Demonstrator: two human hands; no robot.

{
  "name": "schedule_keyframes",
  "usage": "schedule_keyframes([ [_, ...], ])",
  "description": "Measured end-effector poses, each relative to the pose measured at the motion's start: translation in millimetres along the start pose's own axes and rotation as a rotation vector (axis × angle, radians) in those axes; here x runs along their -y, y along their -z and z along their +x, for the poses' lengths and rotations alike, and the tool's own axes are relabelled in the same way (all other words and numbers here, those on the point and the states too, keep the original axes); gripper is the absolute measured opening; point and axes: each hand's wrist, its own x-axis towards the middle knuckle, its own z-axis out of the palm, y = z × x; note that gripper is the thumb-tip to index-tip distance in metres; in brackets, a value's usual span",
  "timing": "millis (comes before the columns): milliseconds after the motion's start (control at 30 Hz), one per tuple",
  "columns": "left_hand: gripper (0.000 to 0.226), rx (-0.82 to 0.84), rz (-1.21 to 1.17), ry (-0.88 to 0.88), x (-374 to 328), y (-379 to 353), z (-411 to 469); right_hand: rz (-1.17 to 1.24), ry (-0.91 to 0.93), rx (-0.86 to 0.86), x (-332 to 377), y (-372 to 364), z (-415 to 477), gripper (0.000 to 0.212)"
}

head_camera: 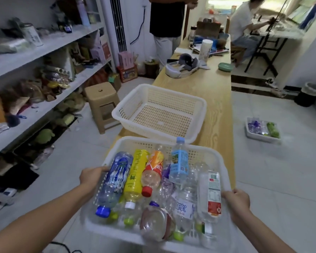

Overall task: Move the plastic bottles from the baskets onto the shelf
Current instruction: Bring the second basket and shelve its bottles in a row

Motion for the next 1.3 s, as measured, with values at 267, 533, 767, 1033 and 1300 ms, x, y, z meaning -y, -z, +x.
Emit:
schedule_keyframes([
  [267, 0.040, 0.142, 0.039, -0.062, -55, -23, 83, 0.014, -0.061, -0.136, 31, -50, 3, 0.032],
  [533, 0.035, 0.234, 0.022, -0.055, -91, -75, 121, -0.044, -0.075, -0.196, 64, -65, 36, 0.006],
  [767, 0.030, 0.227, 0.008, -0.059, -128, -127, 144, -0.101, -0.063, -0.202, 100, -74, 104, 0.016],
  [1033, 0.023, 0.227, -0.062, -0.033, -164, -184, 166, -0.109, -0.020, -0.151, 162, -86, 174, 0.014],
  [1300, 0.025, 0.176, -0.047, -0.055, -193, -228, 188, -0.090, 0.017, -0.124, 201, -98, 231, 0.012],
])
